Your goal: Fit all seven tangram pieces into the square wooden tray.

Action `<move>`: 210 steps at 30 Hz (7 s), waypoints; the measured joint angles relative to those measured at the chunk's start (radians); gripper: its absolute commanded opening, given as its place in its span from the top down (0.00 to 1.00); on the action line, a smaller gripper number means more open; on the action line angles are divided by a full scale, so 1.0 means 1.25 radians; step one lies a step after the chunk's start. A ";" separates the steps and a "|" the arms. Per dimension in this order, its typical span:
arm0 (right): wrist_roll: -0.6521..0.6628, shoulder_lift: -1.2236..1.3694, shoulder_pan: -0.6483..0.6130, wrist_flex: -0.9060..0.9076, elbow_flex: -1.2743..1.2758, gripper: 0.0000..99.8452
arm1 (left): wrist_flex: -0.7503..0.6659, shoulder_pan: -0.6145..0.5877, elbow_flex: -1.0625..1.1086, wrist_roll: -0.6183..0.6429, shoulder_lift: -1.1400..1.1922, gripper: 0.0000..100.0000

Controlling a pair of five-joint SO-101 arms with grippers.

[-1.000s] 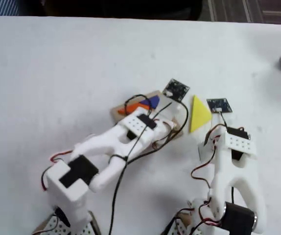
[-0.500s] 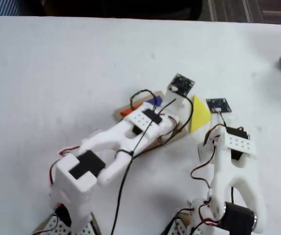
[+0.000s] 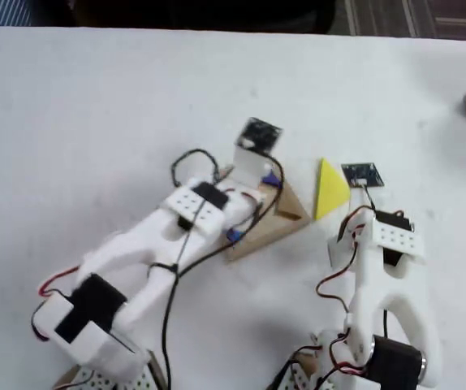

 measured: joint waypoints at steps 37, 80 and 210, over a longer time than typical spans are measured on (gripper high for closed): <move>0.000 0.000 0.000 0.000 0.000 0.98 | 0.055 0.028 -0.054 0.000 0.129 0.98; 0.000 0.000 0.000 0.000 0.000 0.98 | -0.025 0.115 -0.096 0.000 0.172 0.98; 0.001 0.000 0.000 0.000 0.000 0.98 | 0.080 0.088 -0.109 -0.050 0.107 0.98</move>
